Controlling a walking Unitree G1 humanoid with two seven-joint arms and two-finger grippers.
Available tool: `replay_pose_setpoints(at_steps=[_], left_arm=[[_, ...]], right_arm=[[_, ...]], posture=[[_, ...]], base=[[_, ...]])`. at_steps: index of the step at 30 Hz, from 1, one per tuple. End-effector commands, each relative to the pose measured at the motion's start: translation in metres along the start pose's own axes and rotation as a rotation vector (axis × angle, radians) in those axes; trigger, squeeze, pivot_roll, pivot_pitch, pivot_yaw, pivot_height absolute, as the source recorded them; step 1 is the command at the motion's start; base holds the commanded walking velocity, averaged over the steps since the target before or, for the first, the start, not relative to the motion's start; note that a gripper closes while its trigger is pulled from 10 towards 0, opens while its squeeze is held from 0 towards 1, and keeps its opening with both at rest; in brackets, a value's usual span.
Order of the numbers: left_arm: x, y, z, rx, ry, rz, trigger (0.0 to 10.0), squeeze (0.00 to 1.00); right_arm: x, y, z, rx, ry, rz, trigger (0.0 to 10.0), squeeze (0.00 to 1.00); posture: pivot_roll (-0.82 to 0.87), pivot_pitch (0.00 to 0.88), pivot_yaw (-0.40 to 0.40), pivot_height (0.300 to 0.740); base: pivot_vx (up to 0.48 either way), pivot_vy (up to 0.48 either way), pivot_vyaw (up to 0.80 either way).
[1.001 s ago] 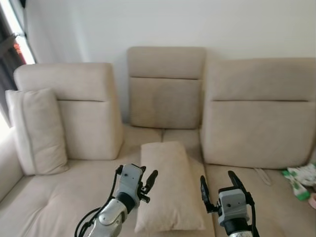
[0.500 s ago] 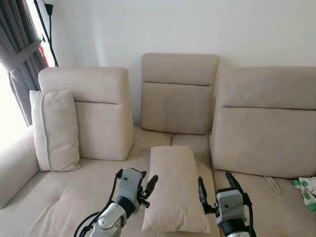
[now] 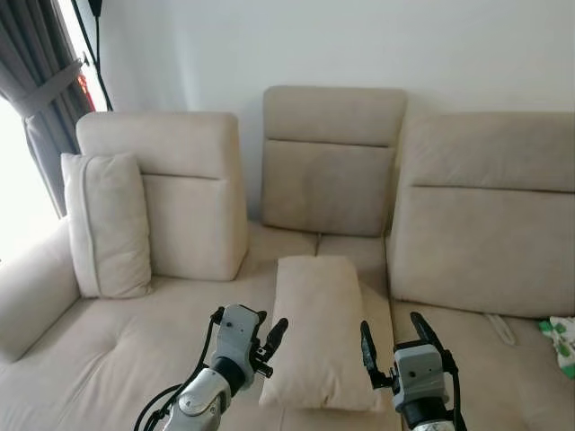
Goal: Move the pillow to the sofa from floor
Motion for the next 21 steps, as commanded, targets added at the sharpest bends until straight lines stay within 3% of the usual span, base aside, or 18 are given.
replay_pose_setpoints(at_steps=[1, 21], left_arm=[[-0.0036, -0.002, -0.0024, 0.005, -0.014, -0.018, 10.0, 0.0], [-0.0035, -0.0004, -0.002, 0.0, -0.016, -0.016, 10.0, 0.0]], right_arm=[[-0.0048, -0.0026, -0.0011, 0.003, -0.023, 0.007, 10.0, 0.0], [-0.0056, -0.0031, -0.0001, -0.001, -0.026, -0.002, 10.0, 0.0]], posture=[[-0.07, 0.0, 0.072, 0.74], [-0.07, 0.0, 0.072, 0.74]], base=[[-0.296, 0.0, 0.0], [-0.299, 0.0, 0.0]])
Point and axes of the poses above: a point about 5 cm out from each wrist's last joint towards the gripper, its own z axis pointing out of the wrist towards the gripper, its own x axis along the axis of the wrist's last joint, y = z × x, the point moved 5 cm from there along z, pointing out of the wrist towards the gripper, and after that the axes turned 7 degrees about -z, right-handed, at the moved point
